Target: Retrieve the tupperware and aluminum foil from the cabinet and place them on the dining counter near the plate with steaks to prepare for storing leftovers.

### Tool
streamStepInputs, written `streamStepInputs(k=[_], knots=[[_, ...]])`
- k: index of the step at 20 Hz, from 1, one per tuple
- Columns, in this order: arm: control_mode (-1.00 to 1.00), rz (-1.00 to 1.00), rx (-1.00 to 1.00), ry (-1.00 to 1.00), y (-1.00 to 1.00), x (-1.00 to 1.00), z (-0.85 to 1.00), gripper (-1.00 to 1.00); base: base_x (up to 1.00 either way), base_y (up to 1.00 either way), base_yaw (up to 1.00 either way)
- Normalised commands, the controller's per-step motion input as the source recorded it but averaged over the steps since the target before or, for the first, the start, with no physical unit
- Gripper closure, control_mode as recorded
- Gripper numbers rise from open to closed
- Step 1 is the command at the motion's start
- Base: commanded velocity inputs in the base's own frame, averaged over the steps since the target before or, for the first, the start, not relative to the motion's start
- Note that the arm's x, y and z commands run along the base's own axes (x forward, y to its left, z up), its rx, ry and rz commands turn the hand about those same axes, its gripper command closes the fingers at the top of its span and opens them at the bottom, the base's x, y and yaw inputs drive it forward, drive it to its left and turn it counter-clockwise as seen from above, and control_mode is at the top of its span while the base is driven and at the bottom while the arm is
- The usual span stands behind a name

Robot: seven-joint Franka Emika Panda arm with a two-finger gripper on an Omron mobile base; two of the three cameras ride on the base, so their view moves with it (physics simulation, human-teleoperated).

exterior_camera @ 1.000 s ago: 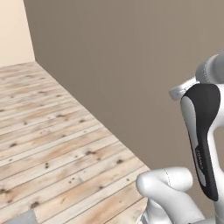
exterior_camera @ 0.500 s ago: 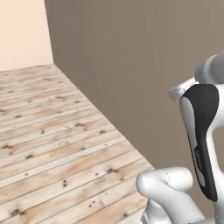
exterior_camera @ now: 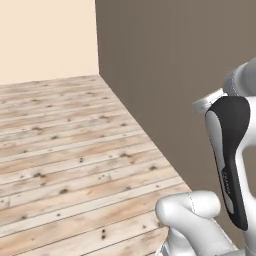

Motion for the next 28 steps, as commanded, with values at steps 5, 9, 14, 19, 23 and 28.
streamStepInputs(k=[5,9,14,19,23,28], knots=[[1.00,0.00,0.00,0.00,0.00,0.00,0.00,-1.00,1.00,0.66,0.37],[1.00,0.00,0.00,0.00,0.00,0.00,0.00,-1.00,1.00,0.89,0.33],[1.00,0.00,0.00,0.00,0.00,0.00,0.00,-1.00,1.00,1.00,0.32],[1.00,0.00,0.00,0.00,0.00,0.00,0.00,-1.00,0.92,1.00,0.36],[1.00,0.00,0.00,0.00,0.00,0.00,0.00,-1.00,0.83,0.99,0.39],[1.00,0.00,0.00,0.00,0.00,0.00,0.00,-1.00,0.93,0.85,0.40]])
